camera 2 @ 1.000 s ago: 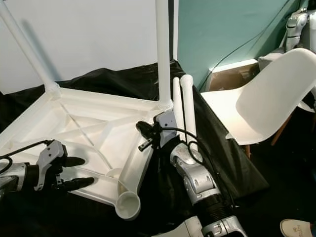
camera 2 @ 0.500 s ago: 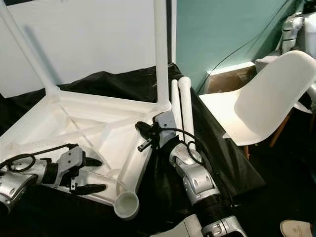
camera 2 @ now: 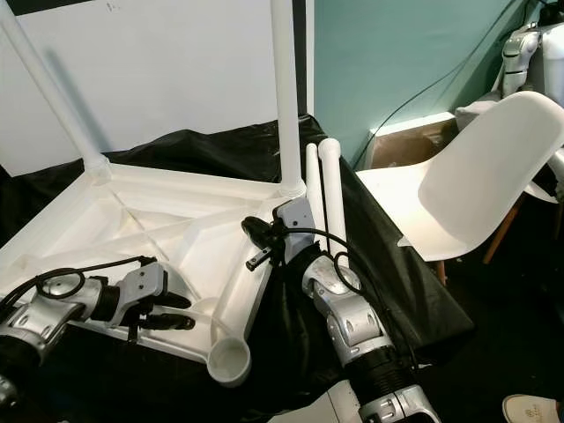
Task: Building children table
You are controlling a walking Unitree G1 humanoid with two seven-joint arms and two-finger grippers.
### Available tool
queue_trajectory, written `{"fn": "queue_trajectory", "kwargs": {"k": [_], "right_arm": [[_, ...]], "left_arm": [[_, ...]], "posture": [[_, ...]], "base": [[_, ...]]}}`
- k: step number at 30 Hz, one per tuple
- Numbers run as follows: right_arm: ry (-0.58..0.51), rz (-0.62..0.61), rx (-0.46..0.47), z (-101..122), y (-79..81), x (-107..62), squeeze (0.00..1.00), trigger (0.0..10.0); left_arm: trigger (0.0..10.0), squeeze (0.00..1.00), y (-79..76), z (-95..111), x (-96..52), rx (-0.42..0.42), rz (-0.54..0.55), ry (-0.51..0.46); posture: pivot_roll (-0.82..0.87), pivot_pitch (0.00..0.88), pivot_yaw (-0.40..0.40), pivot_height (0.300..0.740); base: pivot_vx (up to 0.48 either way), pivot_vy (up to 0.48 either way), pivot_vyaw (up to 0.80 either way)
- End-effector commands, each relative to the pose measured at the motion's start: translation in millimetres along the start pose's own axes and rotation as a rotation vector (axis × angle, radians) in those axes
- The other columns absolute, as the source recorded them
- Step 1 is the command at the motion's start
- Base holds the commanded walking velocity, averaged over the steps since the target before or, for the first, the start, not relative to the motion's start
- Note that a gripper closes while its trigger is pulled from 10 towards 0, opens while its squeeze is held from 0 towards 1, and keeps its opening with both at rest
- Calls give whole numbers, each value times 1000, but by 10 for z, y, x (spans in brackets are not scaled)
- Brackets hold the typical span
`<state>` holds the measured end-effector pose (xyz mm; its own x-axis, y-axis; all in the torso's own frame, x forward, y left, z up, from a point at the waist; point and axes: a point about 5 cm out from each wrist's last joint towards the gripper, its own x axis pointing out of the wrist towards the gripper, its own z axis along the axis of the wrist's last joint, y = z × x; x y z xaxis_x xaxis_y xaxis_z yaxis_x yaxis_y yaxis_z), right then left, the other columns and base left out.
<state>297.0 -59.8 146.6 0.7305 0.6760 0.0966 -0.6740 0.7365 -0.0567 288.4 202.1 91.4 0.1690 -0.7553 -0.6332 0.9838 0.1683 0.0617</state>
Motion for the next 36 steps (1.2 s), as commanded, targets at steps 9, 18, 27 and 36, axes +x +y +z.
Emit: {"fn": "queue_trajectory", "kwargs": {"k": [9,18,27,36], "right_arm": [[3,1,3,-8,20,15,0,10000],[2,-5,7,-10,19,15,0,10000],[2,-7,10,-16,27,12,0,10000],[4,2,15,-18,39,21,0,10000]], "left_arm": [[0,0,265,-305,-68,-173,472,109],[0,0,437,-237,-92,-319,674,-16],[0,0,475,-114,-78,-402,704,-233],[0,0,333,-100,-68,-532,643,-525]], "posture": [[-50,0,67,740],[-51,0,72,740],[-49,0,75,740],[-33,0,68,740]], "base": [[0,0,0],[0,0,0],[0,0,0],[0,0,0]]}}
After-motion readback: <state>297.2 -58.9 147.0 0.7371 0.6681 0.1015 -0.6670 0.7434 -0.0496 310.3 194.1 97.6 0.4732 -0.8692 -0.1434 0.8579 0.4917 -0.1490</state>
